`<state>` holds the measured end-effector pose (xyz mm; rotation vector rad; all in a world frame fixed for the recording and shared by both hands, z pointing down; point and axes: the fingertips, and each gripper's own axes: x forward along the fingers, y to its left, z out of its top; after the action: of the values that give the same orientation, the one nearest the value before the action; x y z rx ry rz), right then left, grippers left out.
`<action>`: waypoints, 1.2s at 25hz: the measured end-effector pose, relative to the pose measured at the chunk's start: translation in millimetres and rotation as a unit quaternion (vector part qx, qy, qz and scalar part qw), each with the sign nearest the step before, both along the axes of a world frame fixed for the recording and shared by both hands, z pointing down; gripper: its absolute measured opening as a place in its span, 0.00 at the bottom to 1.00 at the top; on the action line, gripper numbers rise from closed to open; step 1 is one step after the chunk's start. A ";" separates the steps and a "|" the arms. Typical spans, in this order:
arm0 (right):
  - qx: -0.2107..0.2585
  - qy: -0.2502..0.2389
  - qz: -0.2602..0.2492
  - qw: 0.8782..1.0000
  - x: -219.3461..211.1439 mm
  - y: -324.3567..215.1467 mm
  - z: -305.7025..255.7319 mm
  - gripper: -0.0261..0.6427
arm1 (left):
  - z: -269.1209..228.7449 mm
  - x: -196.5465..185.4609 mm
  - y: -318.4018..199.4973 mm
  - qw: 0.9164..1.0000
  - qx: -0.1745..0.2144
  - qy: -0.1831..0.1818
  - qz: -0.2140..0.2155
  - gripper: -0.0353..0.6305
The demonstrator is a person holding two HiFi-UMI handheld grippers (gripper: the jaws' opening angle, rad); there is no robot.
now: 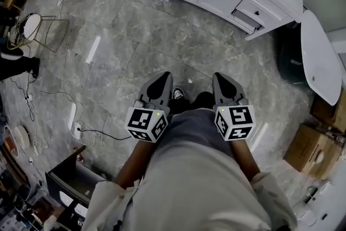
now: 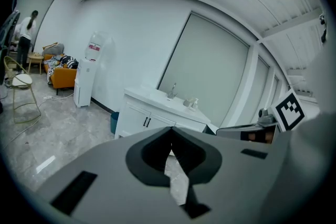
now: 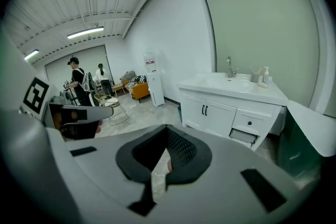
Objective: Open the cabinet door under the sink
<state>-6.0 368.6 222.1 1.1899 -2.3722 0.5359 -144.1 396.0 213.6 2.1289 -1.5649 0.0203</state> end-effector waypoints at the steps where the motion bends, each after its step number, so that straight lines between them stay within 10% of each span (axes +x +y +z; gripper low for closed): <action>1: -0.001 0.001 -0.002 1.000 -3.0 -2.0 0.2 0.05 | 0.6 -1.8 -3.1 1.000 -0.001 0.000 0.001 0.05; 30: -0.007 -0.018 0.005 1.000 -31.1 -200.4 14.2 0.06 | 12.6 -16.1 -194.1 0.999 -0.021 -0.043 0.018 0.05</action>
<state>-37.1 168.2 236.3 1.1961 -2.3902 0.5795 -160.2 201.9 226.2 2.1492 -1.5589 0.1587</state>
